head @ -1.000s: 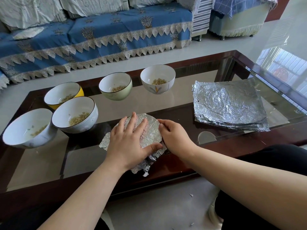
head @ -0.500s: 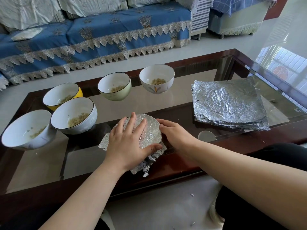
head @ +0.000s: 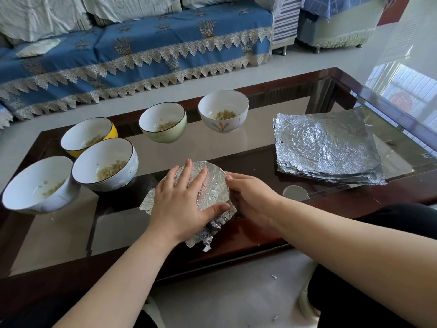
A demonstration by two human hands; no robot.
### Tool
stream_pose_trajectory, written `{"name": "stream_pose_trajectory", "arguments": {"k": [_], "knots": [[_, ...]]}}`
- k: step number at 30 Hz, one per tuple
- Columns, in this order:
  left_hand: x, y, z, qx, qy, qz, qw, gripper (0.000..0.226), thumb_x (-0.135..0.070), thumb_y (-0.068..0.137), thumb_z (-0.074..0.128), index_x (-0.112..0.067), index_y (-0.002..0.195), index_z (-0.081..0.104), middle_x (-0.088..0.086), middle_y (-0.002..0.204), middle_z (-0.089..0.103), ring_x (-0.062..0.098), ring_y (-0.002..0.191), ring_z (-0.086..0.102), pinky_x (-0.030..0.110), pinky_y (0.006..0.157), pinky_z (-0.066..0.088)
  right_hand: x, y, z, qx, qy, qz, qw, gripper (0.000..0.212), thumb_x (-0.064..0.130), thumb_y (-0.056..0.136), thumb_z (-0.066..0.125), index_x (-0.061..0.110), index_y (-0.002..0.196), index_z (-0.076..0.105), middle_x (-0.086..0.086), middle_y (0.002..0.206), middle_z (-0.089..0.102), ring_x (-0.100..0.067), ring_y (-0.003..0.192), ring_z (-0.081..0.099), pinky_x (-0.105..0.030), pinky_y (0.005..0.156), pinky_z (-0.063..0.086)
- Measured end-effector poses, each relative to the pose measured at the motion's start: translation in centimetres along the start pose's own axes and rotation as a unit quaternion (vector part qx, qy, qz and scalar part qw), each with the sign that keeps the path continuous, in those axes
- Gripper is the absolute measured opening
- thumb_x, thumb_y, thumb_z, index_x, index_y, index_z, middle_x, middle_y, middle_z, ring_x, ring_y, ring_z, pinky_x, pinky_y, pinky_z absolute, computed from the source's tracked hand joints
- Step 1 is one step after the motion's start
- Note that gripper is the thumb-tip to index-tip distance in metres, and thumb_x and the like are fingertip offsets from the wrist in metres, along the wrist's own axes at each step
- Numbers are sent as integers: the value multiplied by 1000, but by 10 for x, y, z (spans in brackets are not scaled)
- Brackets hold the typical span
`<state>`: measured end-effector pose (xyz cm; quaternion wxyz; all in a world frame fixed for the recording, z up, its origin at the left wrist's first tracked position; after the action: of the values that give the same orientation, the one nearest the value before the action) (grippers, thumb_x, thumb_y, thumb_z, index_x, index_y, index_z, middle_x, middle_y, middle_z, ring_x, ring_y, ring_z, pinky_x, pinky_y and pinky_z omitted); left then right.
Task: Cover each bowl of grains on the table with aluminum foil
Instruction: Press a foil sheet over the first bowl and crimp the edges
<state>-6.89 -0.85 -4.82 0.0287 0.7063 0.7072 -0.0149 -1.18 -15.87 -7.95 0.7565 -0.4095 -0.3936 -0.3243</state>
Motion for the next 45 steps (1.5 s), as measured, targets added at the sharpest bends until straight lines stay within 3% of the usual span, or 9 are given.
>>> {"name": "stream_pose_trajectory", "arguments": {"k": [3,5,12,16,22,29,33,37,45], "knots": [[0,0,-1,5,-1,-11,1000,120,-100,57,-10,-38,156,17,-1,166,4,25,150,5,49,117,15,0,3,1,6,27,6,1000,40,30,88,59,-1,114,64,-15,106,52,-31,95,36,-39,80,31],[-2,0,-1,5,-8,-25,1000,120,-99,56,-10,-37,156,16,-1,166,3,26,150,4,49,118,14,2,4,3,11,-7,2,1000,41,44,80,65,8,101,64,-10,104,45,-28,91,34,-39,75,29],[-4,-7,-10,74,-30,-65,995,112,-97,61,-4,-39,156,2,-3,166,-10,26,150,-2,50,117,18,22,12,-5,-15,-166,-36,985,20,22,98,55,8,99,69,-6,77,68,-16,62,62,-25,59,52],[1,-16,-13,73,27,-55,995,116,-98,56,-10,-38,155,-8,-3,164,-17,28,150,-7,54,118,12,29,21,-10,-34,-265,-53,962,28,35,96,57,14,110,71,-6,103,74,-23,99,68,-40,96,52],[2,-5,-6,84,-20,41,995,120,-102,51,0,-42,154,-12,-5,162,-26,22,149,-22,51,123,3,28,21,-11,-41,-306,-76,948,29,40,97,54,16,104,69,-6,104,71,-21,98,65,-39,96,48],[-1,-5,-4,92,-11,29,995,105,-97,65,13,-44,154,-9,-6,162,-25,21,149,-22,46,120,-2,17,2,-14,-74,-275,-111,952,39,41,102,41,20,125,63,4,115,69,-10,111,62,-33,102,46],[0,-6,-3,80,2,35,996,106,-97,64,5,-43,154,-10,-4,162,-25,22,149,-21,44,120,-6,8,-3,-13,-108,-225,-110,962,33,39,102,43,16,114,63,-10,103,70,-19,90,64,-41,88,51],[0,-6,-3,83,-2,33,996,105,-97,64,6,-44,154,-11,-5,162,-25,21,149,-22,45,120,-4,8,-2,-14,-108,-213,-99,966,36,39,101,47,8,109,64,-10,82,56,-19,71,48,-31,63,41],[0,-6,-1,75,2,36,997,108,-97,61,2,-43,155,-9,-4,163,-23,22,150,-18,45,121,-1,9,-3,-14,-110,-113,-66,985,21,27,99,56,14,95,72,-10,82,68,-20,72,60,-28,65,51]]}}
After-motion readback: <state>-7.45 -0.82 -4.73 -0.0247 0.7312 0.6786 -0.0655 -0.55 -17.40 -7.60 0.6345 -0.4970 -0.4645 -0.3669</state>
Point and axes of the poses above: each hand's wrist, its own y-axis towards the middle knuckle, its own z-axis out of the palm, x = y × z, the point moved 2 cm from there along y, towards the middle knuckle
